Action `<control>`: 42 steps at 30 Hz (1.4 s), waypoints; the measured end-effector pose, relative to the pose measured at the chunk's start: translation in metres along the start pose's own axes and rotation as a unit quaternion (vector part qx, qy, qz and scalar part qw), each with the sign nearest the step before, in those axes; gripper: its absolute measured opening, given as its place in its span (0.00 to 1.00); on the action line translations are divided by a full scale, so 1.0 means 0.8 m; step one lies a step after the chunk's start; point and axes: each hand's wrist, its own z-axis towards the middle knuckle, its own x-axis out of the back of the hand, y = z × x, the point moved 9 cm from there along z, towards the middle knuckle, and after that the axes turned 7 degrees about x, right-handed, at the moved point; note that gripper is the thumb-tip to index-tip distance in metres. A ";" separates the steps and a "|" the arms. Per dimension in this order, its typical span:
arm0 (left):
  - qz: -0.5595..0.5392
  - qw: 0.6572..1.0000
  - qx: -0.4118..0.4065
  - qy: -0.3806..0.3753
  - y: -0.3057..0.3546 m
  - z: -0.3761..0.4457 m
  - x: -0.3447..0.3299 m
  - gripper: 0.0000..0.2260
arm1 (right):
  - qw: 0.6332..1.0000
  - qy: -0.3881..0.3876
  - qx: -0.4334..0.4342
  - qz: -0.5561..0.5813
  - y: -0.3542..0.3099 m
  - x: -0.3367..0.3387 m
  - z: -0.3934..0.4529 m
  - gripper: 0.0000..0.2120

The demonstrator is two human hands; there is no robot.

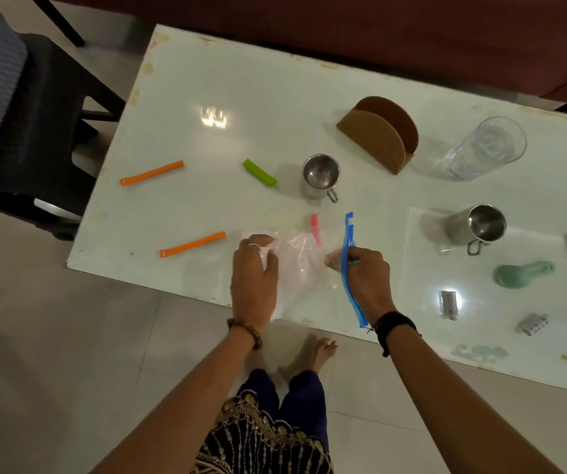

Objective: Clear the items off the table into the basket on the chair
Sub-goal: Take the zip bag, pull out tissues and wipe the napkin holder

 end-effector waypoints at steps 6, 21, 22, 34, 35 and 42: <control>0.284 0.929 -0.076 -0.226 -0.055 -0.007 -0.056 0.26 | 0.999 0.013 0.036 -0.038 0.012 0.012 -0.010 0.08; 0.509 0.831 -0.138 -0.177 -0.078 0.007 -0.046 0.29 | 0.959 0.209 0.065 0.182 -0.013 0.120 -0.062 0.12; 0.517 0.826 -0.134 -0.179 -0.077 0.008 -0.045 0.29 | 0.949 0.227 0.070 0.205 -0.017 0.130 -0.065 0.13; -0.371 0.770 0.339 -0.393 0.055 -0.035 -0.110 0.24 | 0.958 0.053 0.219 0.180 -0.115 0.102 -0.076 0.09; -0.413 0.720 0.340 -0.442 0.074 -0.042 -0.115 0.29 | 0.960 0.030 0.219 0.170 -0.113 0.092 -0.079 0.08; -0.494 0.685 0.284 -0.454 0.120 -0.029 -0.119 0.30 | 0.967 0.031 0.170 0.190 -0.095 0.085 -0.075 0.06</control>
